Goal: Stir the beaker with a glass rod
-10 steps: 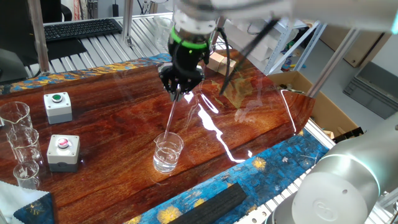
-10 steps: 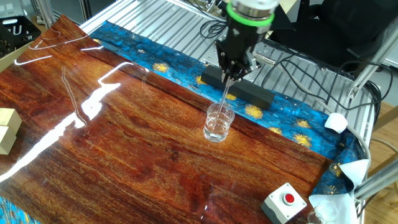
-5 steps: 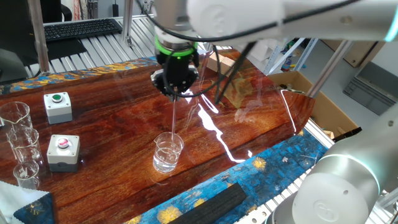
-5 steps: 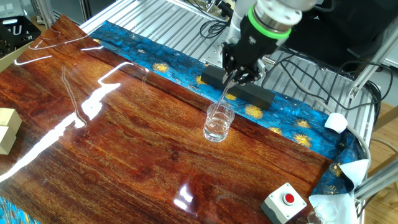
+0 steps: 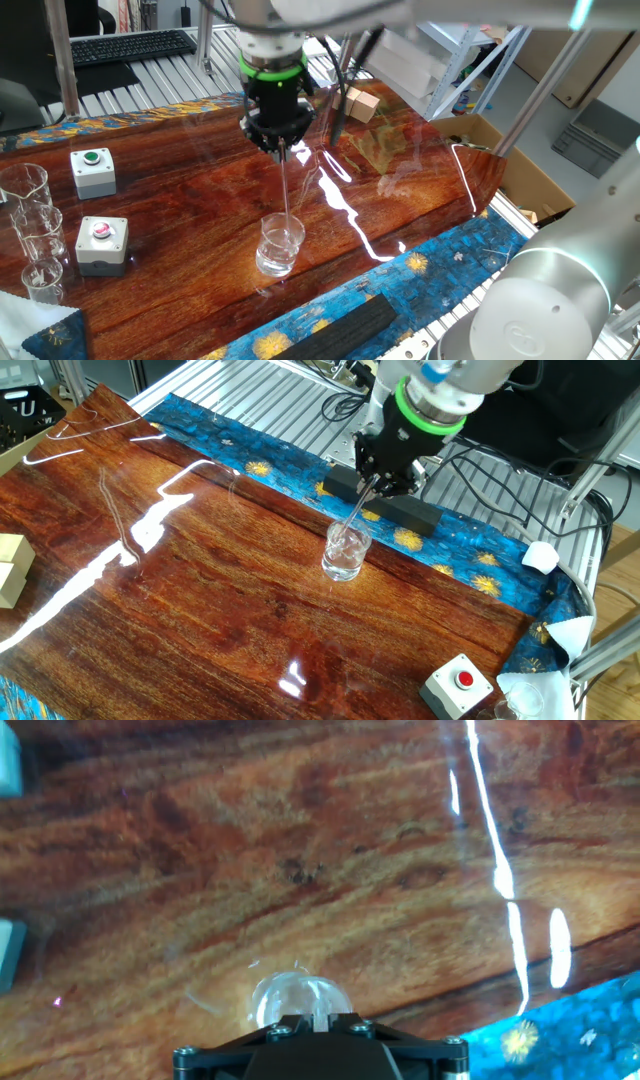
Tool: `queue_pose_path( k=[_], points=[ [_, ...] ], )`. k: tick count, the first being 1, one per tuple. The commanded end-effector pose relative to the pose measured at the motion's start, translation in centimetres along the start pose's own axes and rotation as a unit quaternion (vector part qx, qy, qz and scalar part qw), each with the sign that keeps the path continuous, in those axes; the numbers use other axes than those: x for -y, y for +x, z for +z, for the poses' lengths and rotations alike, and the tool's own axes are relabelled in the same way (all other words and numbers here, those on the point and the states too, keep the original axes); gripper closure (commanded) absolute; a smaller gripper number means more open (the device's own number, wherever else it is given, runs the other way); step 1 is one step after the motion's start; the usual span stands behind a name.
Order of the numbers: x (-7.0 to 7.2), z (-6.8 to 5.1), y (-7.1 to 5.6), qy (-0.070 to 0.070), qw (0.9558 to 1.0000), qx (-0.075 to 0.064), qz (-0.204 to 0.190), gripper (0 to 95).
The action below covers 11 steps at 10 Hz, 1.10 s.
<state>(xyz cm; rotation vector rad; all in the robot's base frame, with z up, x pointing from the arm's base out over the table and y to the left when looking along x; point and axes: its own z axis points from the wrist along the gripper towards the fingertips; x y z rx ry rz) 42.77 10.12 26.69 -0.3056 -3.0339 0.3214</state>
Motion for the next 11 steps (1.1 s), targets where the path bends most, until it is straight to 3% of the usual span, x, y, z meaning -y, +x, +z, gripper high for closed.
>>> queue_pose_path(
  k=[1, 3, 5, 6, 7, 9, 10, 11],
  points=[
    [-0.03, -0.02, 0.08, -0.132, 0.9856, -0.067, 0.081, 95.0],
    [-0.03, -0.02, 0.08, -0.12, 0.9879, -0.061, 0.076, 95.0],
    [-0.03, -0.03, 0.08, -0.12, 0.9884, -0.042, 0.083, 95.0],
    [-0.04, -0.05, 0.1, -0.109, 0.9907, -0.029, 0.077, 95.0],
    [-0.05, -0.08, 0.14, -0.087, 0.994, -0.008, 0.066, 95.0],
    [-0.04, -0.09, 0.14, -0.081, 0.9947, 0.019, 0.06, 95.0],
    [-0.04, -0.1, 0.14, -0.07, 0.9952, 0.044, 0.052, 95.0],
    [-0.03, -0.1, 0.14, -0.071, 0.9946, 0.056, 0.051, 95.0]
  ],
)
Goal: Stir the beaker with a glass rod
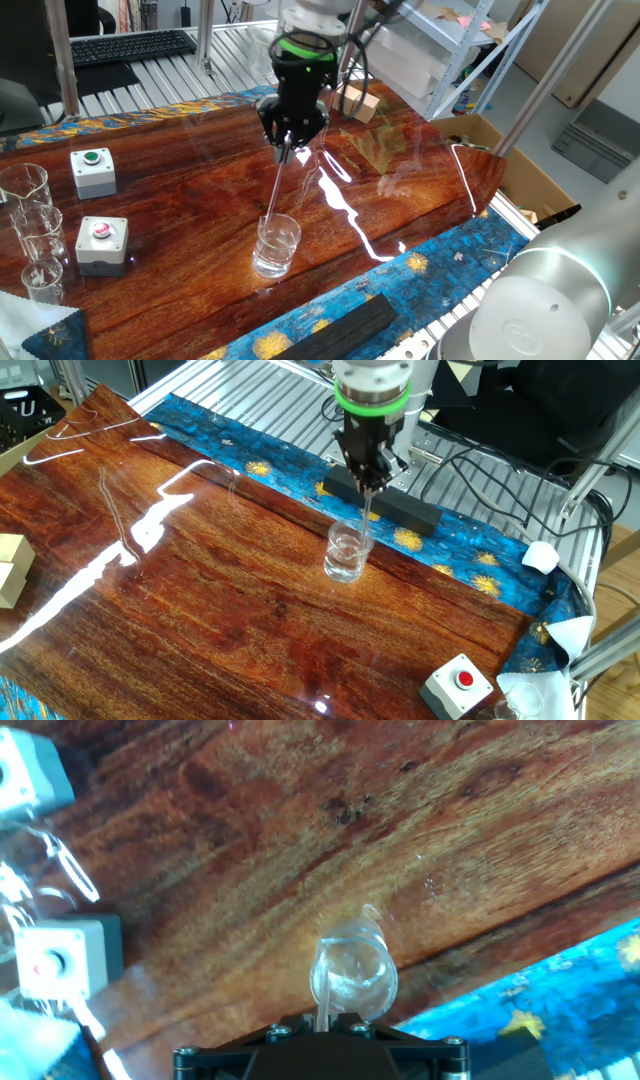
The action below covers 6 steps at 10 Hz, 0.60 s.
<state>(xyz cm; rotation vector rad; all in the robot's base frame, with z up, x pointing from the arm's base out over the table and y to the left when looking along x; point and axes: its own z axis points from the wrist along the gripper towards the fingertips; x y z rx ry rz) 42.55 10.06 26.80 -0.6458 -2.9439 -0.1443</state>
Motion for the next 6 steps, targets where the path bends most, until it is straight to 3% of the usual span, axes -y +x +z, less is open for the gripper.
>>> queue_pose_path(
  k=[1, 2, 6],
  points=[
    [-0.17, 0.01, -0.03, 0.079, 0.988, 0.111, -0.073, 95.0],
    [-0.17, 0.01, -0.02, 0.09, 0.9858, 0.116, -0.081, 95.0],
    [-0.16, 0.0, -0.01, 0.094, 0.9854, 0.113, -0.085, 95.0]
  ],
)
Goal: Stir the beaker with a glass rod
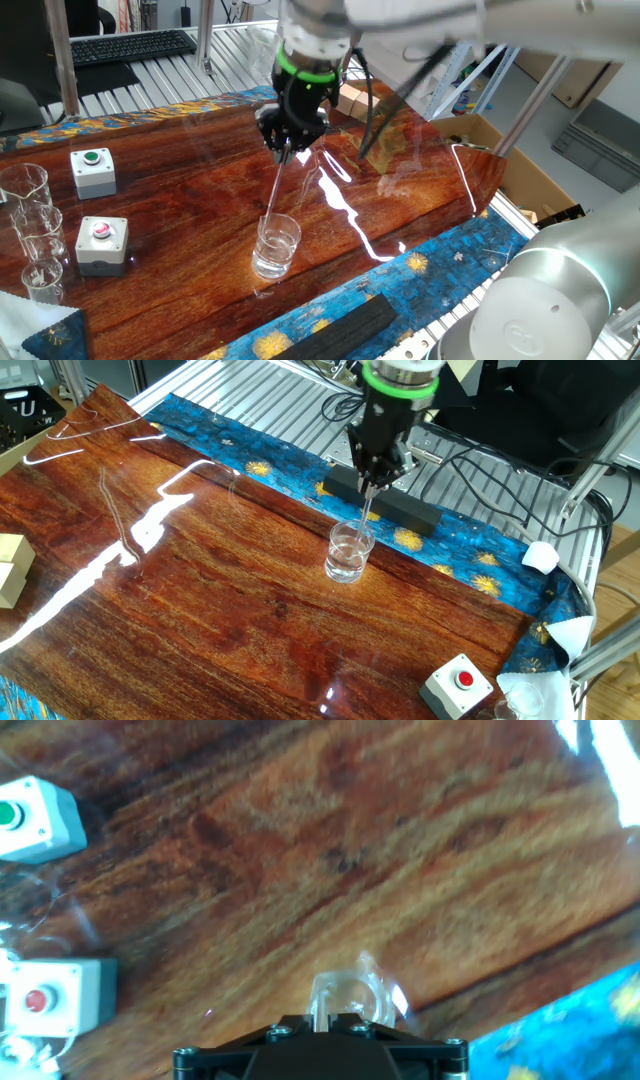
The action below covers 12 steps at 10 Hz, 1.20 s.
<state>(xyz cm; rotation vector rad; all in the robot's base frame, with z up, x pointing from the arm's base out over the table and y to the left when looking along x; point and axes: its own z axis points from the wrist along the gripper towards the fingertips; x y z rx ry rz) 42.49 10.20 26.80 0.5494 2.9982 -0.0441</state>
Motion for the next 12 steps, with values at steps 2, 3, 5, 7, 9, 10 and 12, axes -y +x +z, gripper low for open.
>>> queue_pose_path(
  k=[2, 3, 5, 7, 9, 10, 12],
  points=[
    [-0.05, 0.03, -0.11, 0.038, 0.9982, -0.021, -0.042, 95.0],
    [-0.06, 0.03, -0.11, 0.03, 0.9985, -0.032, -0.032, 95.0],
    [-0.06, 0.03, -0.11, 0.007, 0.9982, -0.058, -0.016, 95.0],
    [-0.06, 0.04, -0.11, -0.006, 0.9973, -0.073, -0.008, 95.0],
    [-0.06, 0.04, -0.1, -0.006, 0.9972, -0.074, -0.01, 95.0],
    [-0.06, 0.04, -0.1, -0.006, 0.9973, -0.073, -0.011, 95.0],
    [-0.06, 0.05, -0.1, -0.006, 0.9976, -0.067, -0.018, 95.0]
  ],
)
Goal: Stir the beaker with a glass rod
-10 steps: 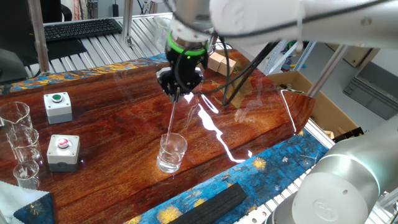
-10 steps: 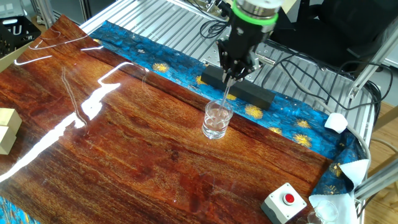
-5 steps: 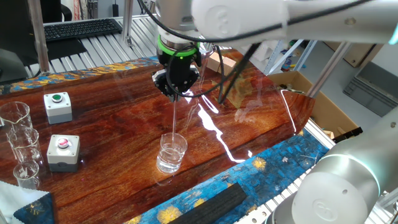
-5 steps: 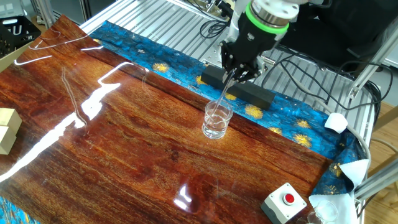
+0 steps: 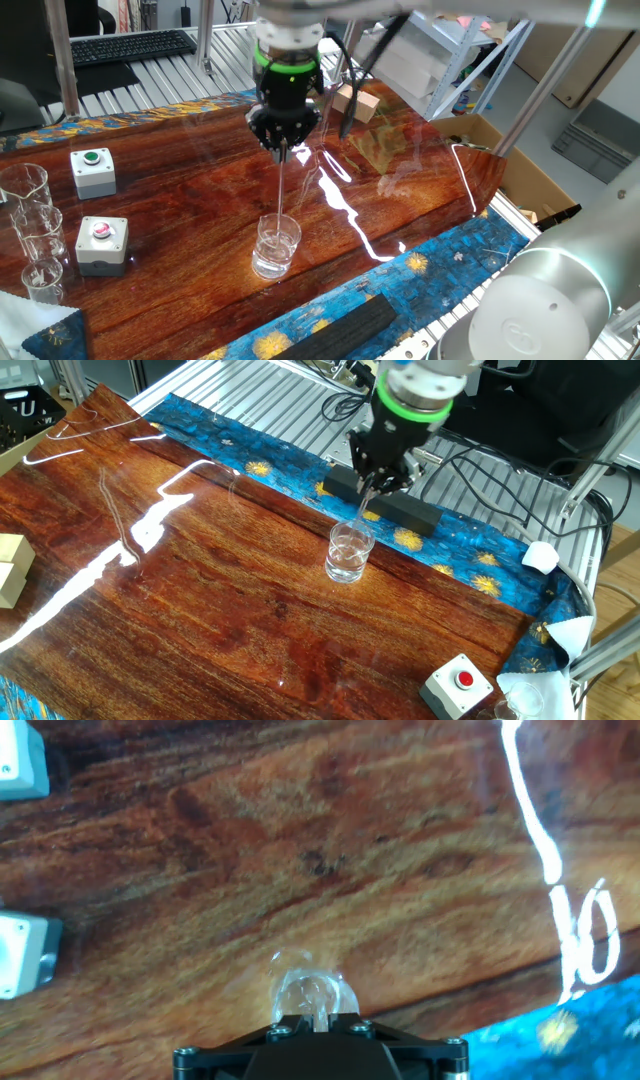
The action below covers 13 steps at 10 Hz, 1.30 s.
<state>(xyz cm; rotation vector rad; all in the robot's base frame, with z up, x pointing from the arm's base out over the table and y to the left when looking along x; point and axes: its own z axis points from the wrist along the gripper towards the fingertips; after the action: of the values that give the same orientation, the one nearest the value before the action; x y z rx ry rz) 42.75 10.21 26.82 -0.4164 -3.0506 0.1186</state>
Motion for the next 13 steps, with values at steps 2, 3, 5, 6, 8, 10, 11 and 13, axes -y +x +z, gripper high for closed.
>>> queue_pose_path(
  k=[2, 3, 5, 6, 8, 10, 11, 13],
  points=[
    [0.02, 0.07, 0.14, -0.041, 0.9989, 0.011, 0.021, 95.0],
    [0.02, 0.07, 0.14, -0.04, 0.9989, 0.012, 0.02, 95.0],
    [0.02, 0.08, 0.15, -0.035, 0.9991, 0.016, 0.016, 95.0],
    [0.02, 0.09, 0.16, -0.032, 0.9992, 0.018, 0.013, 95.0],
    [0.01, 0.09, 0.16, -0.03, 0.9993, 0.02, 0.012, 95.0],
    [0.01, 0.1, 0.17, -0.03, 0.9993, 0.02, 0.012, 95.0],
    [0.01, 0.11, 0.19, -0.032, 0.9992, 0.023, 0.01, 95.0],
    [0.0, 0.16, 0.27, -0.031, 0.9992, 0.026, 0.006, 95.0]
  ],
)
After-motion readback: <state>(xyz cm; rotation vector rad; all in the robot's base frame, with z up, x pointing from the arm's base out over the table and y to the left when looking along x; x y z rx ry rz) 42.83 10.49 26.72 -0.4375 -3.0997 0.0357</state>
